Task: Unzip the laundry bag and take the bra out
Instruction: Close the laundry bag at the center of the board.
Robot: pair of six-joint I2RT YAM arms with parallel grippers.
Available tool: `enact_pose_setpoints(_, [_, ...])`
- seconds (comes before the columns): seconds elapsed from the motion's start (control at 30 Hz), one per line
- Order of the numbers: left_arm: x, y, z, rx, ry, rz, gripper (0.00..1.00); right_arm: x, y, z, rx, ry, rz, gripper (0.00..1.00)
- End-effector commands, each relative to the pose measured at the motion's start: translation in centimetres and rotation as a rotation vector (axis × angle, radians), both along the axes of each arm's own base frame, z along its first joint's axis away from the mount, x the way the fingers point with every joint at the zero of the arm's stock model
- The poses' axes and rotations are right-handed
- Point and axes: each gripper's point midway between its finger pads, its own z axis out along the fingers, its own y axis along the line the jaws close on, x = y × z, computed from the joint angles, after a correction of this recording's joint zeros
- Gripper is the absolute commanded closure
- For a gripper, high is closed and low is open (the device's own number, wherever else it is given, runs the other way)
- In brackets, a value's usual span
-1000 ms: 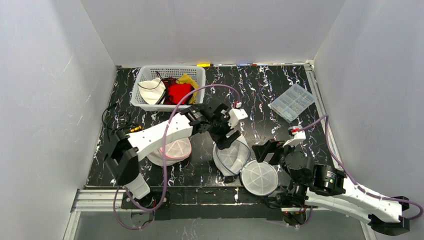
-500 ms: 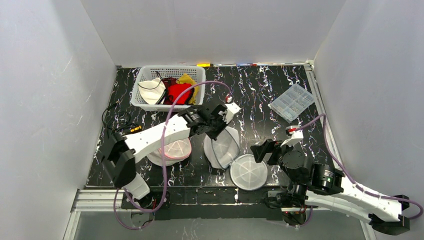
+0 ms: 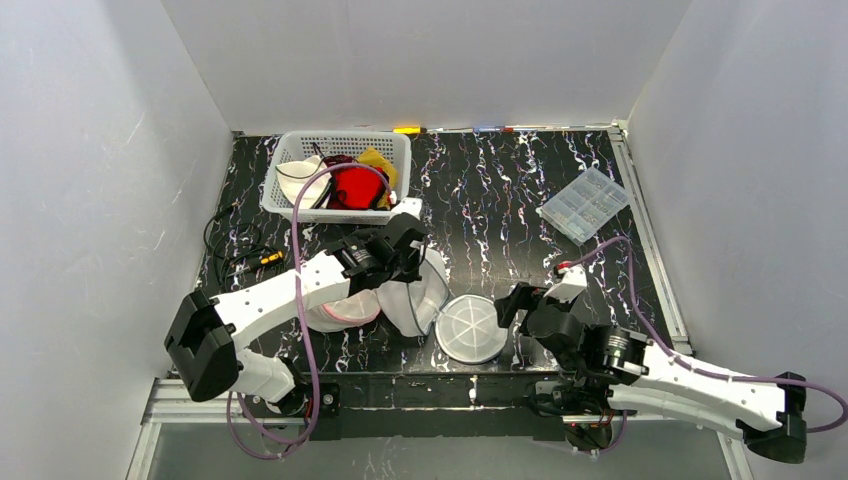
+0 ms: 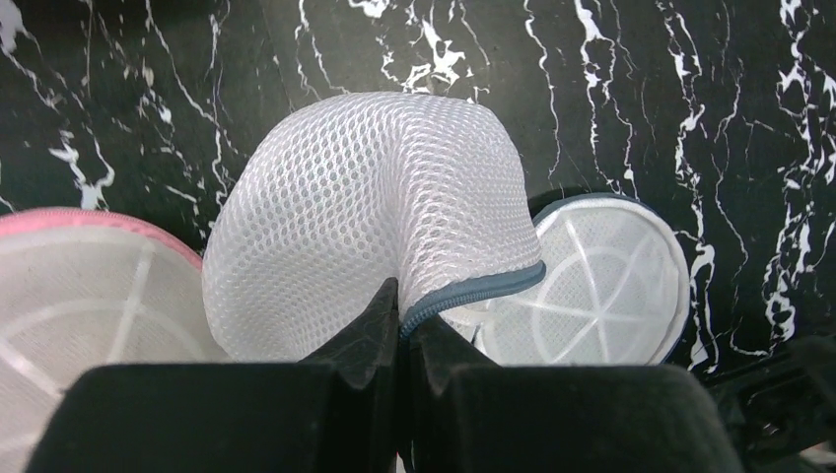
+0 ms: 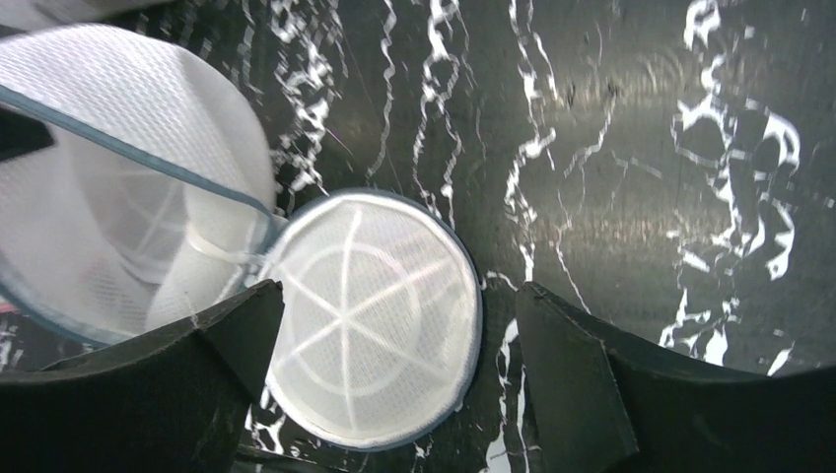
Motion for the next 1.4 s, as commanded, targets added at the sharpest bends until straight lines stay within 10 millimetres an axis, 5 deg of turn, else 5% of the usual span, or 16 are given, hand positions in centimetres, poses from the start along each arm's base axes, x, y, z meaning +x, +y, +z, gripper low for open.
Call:
enact_pose_setpoints(0.0, [0.3, 0.7, -0.8, -0.062, 0.035, 0.194, 1.00, -0.2, 1.0, -2.3, 0.048, 0.079, -0.051, 0.07])
enact_pose_setpoints(0.3, [-0.1, 0.9, -1.4, -0.101, 0.067, 0.262, 1.00, -1.2, 0.4, -7.7, -0.079, 0.200, -0.086, 0.35])
enact_pose_setpoints(0.87, [-0.2, 1.3, -1.7, -0.078, 0.067, 0.255, 1.00, -2.8, -1.0, -12.5, -0.235, 0.334, -0.093, 0.71])
enact_pose_setpoints(0.97, [-0.4, 1.1, -1.8, -0.085, 0.075, 0.246, 1.00, -2.9, -1.1, -12.5, -0.241, 0.337, -0.089, 0.88])
enact_pose_setpoints(1.0, [-0.4, 1.0, -1.7, -0.091, 0.076, 0.241, 1.00, -2.7, -1.1, -11.9, -0.235, 0.320, -0.087, 0.99])
enact_pose_setpoints(1.1, [-0.6, 0.7, -1.3, -0.112, 0.074, 0.219, 1.00, -1.5, -0.6, -8.4, -0.227, 0.236, -0.067, 0.99])
enact_pose_setpoints(1.37, [0.0, -1.3, 2.3, -0.209, 0.033, 0.148, 1.00, 3.4, 3.0, 11.9, -0.301, -0.155, 0.072, 0.99])
